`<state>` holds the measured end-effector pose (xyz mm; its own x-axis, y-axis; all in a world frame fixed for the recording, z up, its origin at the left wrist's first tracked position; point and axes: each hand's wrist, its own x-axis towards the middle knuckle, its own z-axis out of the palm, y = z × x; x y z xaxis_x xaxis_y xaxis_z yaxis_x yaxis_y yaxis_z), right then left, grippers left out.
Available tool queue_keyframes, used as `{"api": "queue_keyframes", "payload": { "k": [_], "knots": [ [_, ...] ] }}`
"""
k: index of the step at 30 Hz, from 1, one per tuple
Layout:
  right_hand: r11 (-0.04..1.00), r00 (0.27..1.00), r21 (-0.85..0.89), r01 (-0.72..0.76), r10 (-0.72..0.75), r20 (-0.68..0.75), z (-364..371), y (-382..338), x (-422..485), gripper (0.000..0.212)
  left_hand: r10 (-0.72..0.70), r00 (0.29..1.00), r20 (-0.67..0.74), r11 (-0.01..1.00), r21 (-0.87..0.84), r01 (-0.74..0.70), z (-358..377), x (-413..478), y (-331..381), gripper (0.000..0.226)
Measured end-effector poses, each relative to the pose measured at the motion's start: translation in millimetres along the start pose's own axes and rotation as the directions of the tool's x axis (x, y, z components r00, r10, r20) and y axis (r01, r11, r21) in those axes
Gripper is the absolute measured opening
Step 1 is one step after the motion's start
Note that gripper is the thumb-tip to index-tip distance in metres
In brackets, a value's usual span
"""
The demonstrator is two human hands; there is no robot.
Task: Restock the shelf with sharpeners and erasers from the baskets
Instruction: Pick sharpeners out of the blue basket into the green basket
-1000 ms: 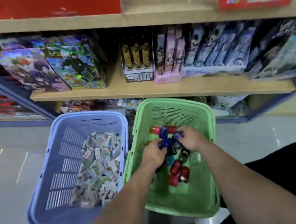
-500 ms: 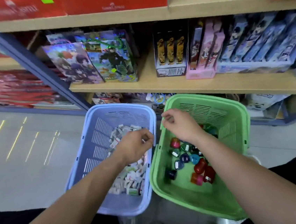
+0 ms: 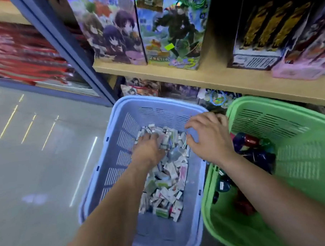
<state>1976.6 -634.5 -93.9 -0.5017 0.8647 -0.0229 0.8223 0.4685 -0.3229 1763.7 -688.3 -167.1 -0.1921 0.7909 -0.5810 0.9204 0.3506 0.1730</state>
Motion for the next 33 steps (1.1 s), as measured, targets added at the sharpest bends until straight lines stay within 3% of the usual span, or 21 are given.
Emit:
{"api": "queue_keyframes", "payload": {
  "k": [5, 9, 13, 17, 20, 23, 26, 29, 31, 33],
  "knots": [
    [0.996, 0.998, -0.087, -0.012, 0.007, -0.066, 10.0, -1.9, 2.7, 0.020, 0.105, 0.984, -0.145, 0.988, -0.094, -0.120, 22.4, 52.8, 10.4, 0.069],
    [0.995, 0.997, -0.095, -0.023, 0.016, -0.069, 10.7, -4.1, 3.8, 0.017, 0.166, 0.978, -0.126, 0.986, 0.049, -0.161, 51.2, 53.3, 5.6, 0.084],
    [0.995, 0.999, -0.094, -0.025, 0.021, -0.046, 10.8, -3.6, 3.8, 0.019, 0.247, 0.968, -0.051, 0.967, 0.077, -0.243, 62.4, 34.3, -1.3, 0.071],
    [0.997, 0.998, -0.077, -0.028, 0.024, -0.054, 8.7, -3.7, 3.8, 0.020, 0.225, 0.974, -0.001, 0.974, 0.043, -0.225, 59.6, 3.2, -24.3, 0.060],
    [0.998, 0.998, -0.064, -0.019, 0.014, -0.069, 8.7, -3.9, 3.5, 0.019, 0.242, 0.966, 0.088, 0.957, 0.143, -0.252, 55.1, -7.1, -37.0, 0.066],
    [0.998, 0.997, -0.063, -0.018, 0.013, -0.082, 9.5, -3.6, 2.5, 0.019, 0.237, 0.970, 0.046, 0.964, 0.112, -0.241, 44.5, -2.9, -28.9, 0.072],
    [0.998, 0.996, -0.060, -0.018, 0.012, -0.089, 9.7, -4.0, 3.1, 0.018, 0.269, 0.960, -0.074, 0.963, 0.020, -0.268, 48.4, 8.2, -3.5, 0.045],
    [0.997, 0.995, -0.070, -0.016, 0.009, -0.102, 9.6, -4.3, 3.1, 0.016, 0.187, 0.979, -0.085, 0.954, -0.221, -0.201, 61.3, 14.0, 24.0, 0.016],
    [0.997, 0.995, -0.079, -0.016, 0.007, -0.104, 10.2, -4.5, 2.6, 0.016, 0.099, 0.993, -0.057, 0.948, -0.297, -0.111, 69.5, 15.5, 33.5, 0.008],
    [0.996, 0.995, -0.087, -0.019, 0.010, -0.101, 10.5, -4.6, 3.2, 0.017, 0.061, 0.995, -0.077, 0.960, -0.270, -0.080, 78.1, 15.4, 35.0, 0.010]
  ]
}}
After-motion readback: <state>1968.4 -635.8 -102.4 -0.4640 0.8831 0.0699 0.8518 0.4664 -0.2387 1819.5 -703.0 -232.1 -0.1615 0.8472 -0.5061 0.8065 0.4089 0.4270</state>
